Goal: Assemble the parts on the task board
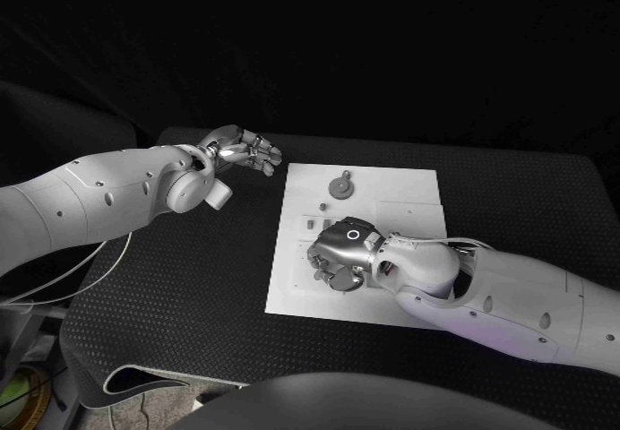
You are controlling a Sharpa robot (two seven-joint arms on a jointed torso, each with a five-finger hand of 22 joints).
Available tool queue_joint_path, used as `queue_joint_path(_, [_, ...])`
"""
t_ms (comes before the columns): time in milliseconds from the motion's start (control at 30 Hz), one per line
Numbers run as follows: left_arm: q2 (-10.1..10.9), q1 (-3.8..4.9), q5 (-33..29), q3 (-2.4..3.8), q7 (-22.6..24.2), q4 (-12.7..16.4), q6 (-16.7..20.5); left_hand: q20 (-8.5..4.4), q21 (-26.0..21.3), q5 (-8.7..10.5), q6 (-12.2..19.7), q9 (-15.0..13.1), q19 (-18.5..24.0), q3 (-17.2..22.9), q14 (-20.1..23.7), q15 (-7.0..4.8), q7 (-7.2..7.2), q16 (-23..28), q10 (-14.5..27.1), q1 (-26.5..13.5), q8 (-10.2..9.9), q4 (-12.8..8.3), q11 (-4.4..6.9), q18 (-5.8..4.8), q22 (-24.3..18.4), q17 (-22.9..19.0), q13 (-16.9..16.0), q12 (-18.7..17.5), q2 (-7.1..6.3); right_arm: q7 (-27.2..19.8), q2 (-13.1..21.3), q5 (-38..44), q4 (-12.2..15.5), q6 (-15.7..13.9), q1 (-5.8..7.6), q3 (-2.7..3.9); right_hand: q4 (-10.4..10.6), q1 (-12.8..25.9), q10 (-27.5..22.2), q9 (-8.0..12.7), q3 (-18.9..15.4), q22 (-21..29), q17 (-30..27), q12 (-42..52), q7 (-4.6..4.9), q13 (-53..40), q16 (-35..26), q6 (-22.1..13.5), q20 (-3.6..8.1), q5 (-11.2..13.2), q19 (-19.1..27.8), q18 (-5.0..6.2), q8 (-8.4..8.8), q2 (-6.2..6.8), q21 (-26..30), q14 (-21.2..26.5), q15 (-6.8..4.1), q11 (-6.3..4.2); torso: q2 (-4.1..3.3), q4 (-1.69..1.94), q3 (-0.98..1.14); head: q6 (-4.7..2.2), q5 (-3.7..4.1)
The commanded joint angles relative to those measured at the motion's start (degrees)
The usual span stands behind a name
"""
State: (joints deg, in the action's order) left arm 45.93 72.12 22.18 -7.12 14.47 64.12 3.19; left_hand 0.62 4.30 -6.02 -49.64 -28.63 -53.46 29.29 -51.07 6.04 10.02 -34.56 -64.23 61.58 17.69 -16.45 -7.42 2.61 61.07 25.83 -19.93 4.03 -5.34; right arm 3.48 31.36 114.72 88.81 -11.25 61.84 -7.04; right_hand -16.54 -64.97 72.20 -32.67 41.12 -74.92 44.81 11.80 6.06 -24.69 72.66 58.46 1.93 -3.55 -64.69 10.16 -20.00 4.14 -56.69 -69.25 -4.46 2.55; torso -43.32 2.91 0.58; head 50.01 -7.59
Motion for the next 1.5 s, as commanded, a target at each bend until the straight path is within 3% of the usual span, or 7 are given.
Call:
queue_joint_path(33, [-0.02, 0.05, -0.34, 0.05, 0.22, 0.13, -0.77, -0.09, -0.13, -0.11, 0.25, 0.07, -0.24, -0.44, -0.4, 0.19, -0.02, 0.27, -0.16, -0.52, 0.21, 0.01, -0.09, 0.29, -0.08, 0.11, 0.08, 0.14, -0.11, 0.11, -0.13, 0.74, -0.15, 0.99, -0.03, 0.0, -0.2, -2.4, 1.95, -0.09, 0.45, -1.01, -0.01, 0.71, 0.04, -2.48, -0.24, 0.52, 0.19, -0.12, -0.07, 4.84, -0.18, -2.12, -0.13, -0.05, -0.31, -1.05, 0.0, 0.03, -0.02, -0.01, 0.06])
queue_joint_path(733, [-0.02, 0.05, -0.47, 0.05, 0.19, 0.11, -0.73, -0.09, -0.13, -0.11, 0.27, 0.1, -0.24, -0.45, -0.42, 0.19, -0.02, 0.36, -0.16, -0.57, 0.23, 0.01, -0.09, 0.29, -0.11, 0.21, 0.15, 0.15, -0.1, 0.19, -0.84, 0.64, -0.86, 4.78, -0.01, -0.01, -0.19, -2.3, 1.93, -0.12, 0.44, -0.99, 0.0, 0.6, 0.07, -2.47, -0.32, 0.46, 0.16, -0.12, 0.0, 4.84, -0.11, -2.15, -0.1, -0.01, -0.27, -1.02, 0.0, 0.04, -0.04, -0.01, 0.21])
queue_joint_path(1167, [-0.02, 0.06, -0.51, 0.05, 0.17, 0.17, -0.7, -0.09, -0.12, -0.11, 0.27, 0.11, -0.24, -0.45, -0.44, 0.19, -0.02, 0.42, -0.18, -0.6, 0.26, 0.02, -0.09, 0.29, -0.13, 0.27, 0.19, 0.15, -0.09, 0.17, -2.09, -0.14, -1.89, 3.03, 0.0, -0.04, -0.16, -1.78, 1.38, -0.13, 0.34, -0.88, 0.05, 0.03, 0.33, -2.32, -0.55, -0.08, 0.06, -0.12, 0.39, 4.84, 0.27, -2.05, 0.18, 0.36, -0.01, -0.74, -0.01, 0.03, -0.03, -0.01, 0.29])
queue_joint_path(1200, [-0.02, 0.06, -0.51, 0.05, 0.17, 0.17, -0.7, -0.09, -0.12, -0.11, 0.27, 0.11, -0.24, -0.45, -0.44, 0.19, -0.02, 0.42, -0.18, -0.6, 0.26, 0.02, -0.09, 0.29, -0.13, 0.28, 0.19, 0.15, -0.09, 0.12, -2.13, -0.47, -1.99, 2.88, 0.0, -0.04, -0.13, -1.61, 0.8, -0.06, 0.3, -0.83, 0.09, -0.38, 0.58, -2.17, -0.6, -0.61, 0.03, -0.13, 0.5, 4.84, 0.59, -1.85, 0.3, 0.5, 0.19, -0.53, -0.01, 0.03, -0.04, -0.01, 0.28])
queue_joint_path(1333, [0.05, 0.06, -0.54, 0.05, 0.16, 0.15, -0.68, -0.09, -0.12, -0.11, 0.27, 0.12, -0.24, -0.45, -0.44, 0.19, -0.02, 0.43, -0.18, -0.61, 0.26, 0.02, -0.09, 0.29, -0.14, 0.29, 0.2, 0.16, -0.09, -0.28, -2.23, -1.56, -2.23, 1.9, 0.01, -0.04, 0.14, -1.06, -1.4, 0.51, -0.31, -0.65, 0.34, -1.78, 1.97, -1.78, -0.51, -3.85, -0.14, -0.13, 0.44, 4.84, 2.46, 1.05, 0.58, 0.77, 1.06, 0.37, 0.0, 0.03, -0.04, -0.01, 0.28])
queue_joint_path(1500, [0.03, 0.06, -0.56, 0.05, 0.16, 0.1, -0.72, -0.09, -0.12, -0.11, 0.27, 0.12, -0.24, -0.45, -0.45, 0.18, -0.03, 0.45, -0.18, -0.61, 0.27, 0.01, -0.09, 0.29, -0.14, 0.31, 0.21, 0.16, -0.1, -0.73, -2.34, -3.05, -2.25, 1.66, 0.01, -0.04, 0.83, -0.23, -3.7, 1.0, -0.5, -0.52, 0.55, -3.37, 2.96, -1.03, -0.44, -6.19, -0.39, -0.12, 0.43, 4.84, 3.78, 3.39, 0.87, 1.1, 2.12, 1.49, -0.02, -0.01, -0.03, -0.01, 0.31])
